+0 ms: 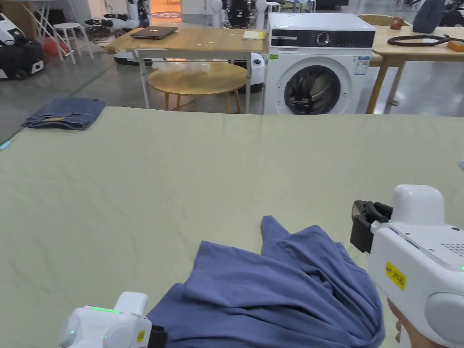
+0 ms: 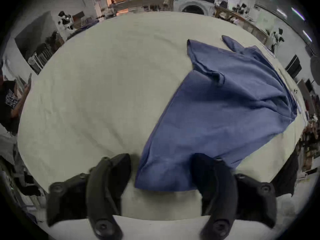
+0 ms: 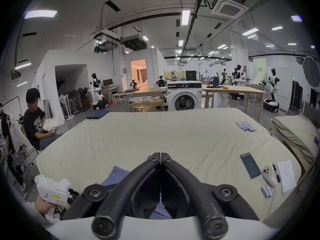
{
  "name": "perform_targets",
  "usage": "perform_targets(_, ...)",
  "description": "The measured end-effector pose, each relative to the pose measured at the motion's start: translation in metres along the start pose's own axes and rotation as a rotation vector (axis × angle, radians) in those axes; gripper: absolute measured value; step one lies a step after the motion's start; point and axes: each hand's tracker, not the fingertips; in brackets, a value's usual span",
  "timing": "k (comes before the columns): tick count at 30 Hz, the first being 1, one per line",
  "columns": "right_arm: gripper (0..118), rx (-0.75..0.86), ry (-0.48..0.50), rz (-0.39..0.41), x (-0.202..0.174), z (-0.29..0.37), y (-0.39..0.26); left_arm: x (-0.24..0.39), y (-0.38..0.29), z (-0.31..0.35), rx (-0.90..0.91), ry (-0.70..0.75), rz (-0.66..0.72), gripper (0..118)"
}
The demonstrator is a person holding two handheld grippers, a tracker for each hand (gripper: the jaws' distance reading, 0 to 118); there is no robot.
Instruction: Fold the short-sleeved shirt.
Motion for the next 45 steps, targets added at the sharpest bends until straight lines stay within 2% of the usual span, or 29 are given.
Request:
perform_targets(2,0,-0.004,-0.013,-0.002,0.008,-0.003,0.002,-0.002,0.006,0.005,0.019,-0.022,-0.004,43)
perform_targets(3,0,-0.006,-0.025,-0.004,0.013,-0.005,0.003,0.002,0.003,0.015,0.066,-0.050,0.010,0)
perform_targets(4,0,-0.010,-0.039,-0.001,0.018,-0.008,0.005,0.004,0.004,0.013,0.069,-0.085,0.038,0)
perform_targets(6,0,-0.017,-0.071,0.013,0.029,-0.013,0.011,0.008,0.004,-0.001,-0.026,-0.081,-0.005,0)
perform_targets(9,3,-0.108,-0.103,0.018,0.056,-0.044,0.020,0.000,0.002,-0.003,0.008,-0.074,0.050,0)
perform_targets(10,24,-0.154,-0.110,0.020,0.065,-0.061,0.022,-0.001,0.003,-0.002,0.009,-0.083,0.063,0)
perform_targets(11,63,-0.215,-0.121,0.024,0.075,-0.084,0.022,-0.004,0.002,-0.001,0.006,-0.090,0.063,0)
perform_targets(12,115,-0.312,-0.127,0.024,0.085,-0.115,0.017,-0.007,0.002,-0.002,0.006,-0.095,0.068,0)
perform_targets(13,118,-0.439,-0.108,0.023,0.097,-0.147,0.004,-0.009,0.001,-0.003,0.006,-0.105,0.082,0)
perform_targets(14,118,-0.478,-0.088,0.012,0.111,-0.170,-0.014,-0.010,0.001,-0.003,0.006,-0.111,0.091,0)
perform_targets(16,113,-0.712,-0.118,-0.050,0.127,-0.212,-0.053,-0.013,0.001,-0.004,0.007,-0.115,0.103,0)
perform_targets(17,105,-0.778,-0.146,-0.113,0.135,-0.225,-0.073,-0.013,0.001,-0.004,0.006,-0.116,0.107,0)
perform_targets(19,74,-0.812,-0.175,-0.173,0.154,-0.242,-0.087,-0.011,0.003,-0.003,0.004,-0.113,0.106,0)
perform_targets(20,64,-0.805,-0.186,-0.202,0.159,-0.244,-0.094,-0.010,0.003,-0.002,0.003,-0.107,0.101,0)
perform_targets(21,61,-0.792,-0.215,-0.242,0.146,-0.222,-0.091,-0.010,0.003,-0.002,0.002,-0.103,0.094,0)
perform_targets(23,60,-0.794,-0.200,-0.269,0.129,-0.194,-0.087,-0.006,0.005,-0.001,0.000,-0.096,0.090,0)
perform_targets(24,50,-0.798,-0.196,-0.275,0.126,-0.191,-0.087,-0.005,0.006,-0.001,-0.004,-0.095,0.087,0)
perform_targets(25,33,-0.806,-0.197,-0.279,0.123,-0.189,-0.087,-0.006,0.006,0.000,-0.006,-0.094,0.086,0)
perform_targets(26,7,-0.871,-0.180,-0.306,0.147,-0.233,-0.106,-0.006,0.007,0.000,-0.009,-0.094,0.085,0)
perform_targets(27,0,-0.872,-0.173,-0.318,0.148,-0.239,-0.107,-0.007,0.006,-0.001,-0.012,-0.095,0.085,0)
perform_targets(29,0,-0.864,-0.155,-0.333,0.151,-0.251,-0.106,-0.009,0.007,-0.001,-0.015,-0.096,0.086,0)
perform_targets(30,0,-0.762,-0.182,-0.288,0.129,-0.215,-0.102,-0.011,0.007,0.002,-0.016,-0.098,0.090,0)
perform_targets(33,0,-0.688,-0.155,-0.158,0.117,-0.190,-0.079,-0.017,0.017,0.017,-0.015,-0.126,0.085,0)
perform_targets(34,0,-0.695,-0.156,-0.128,0.127,-0.207,-0.064,-0.022,0.023,0.028,-0.001,-0.130,0.084,0)
perform_targets(37,0,-0.570,-0.143,-0.080,0.128,-0.175,-0.011,-0.044,0.052,0.065,0.090,-0.177,0.157,0)
perform_targets(39,0,-0.513,-0.119,-0.060,0.127,-0.153,0.022,-0.061,0.070,0.091,0.155,-0.159,0.154,0)
perform_targets(42,0,-0.434,-0.136,0.027,0.125,-0.138,0.066,-0.082,0.104,0.132,0.246,-0.112,0.143,0)
perform_targets(45,0,-0.356,-0.132,0.048,0.121,-0.126,0.106,-0.100,0.143,0.171,0.324,-0.079,0.151,0)
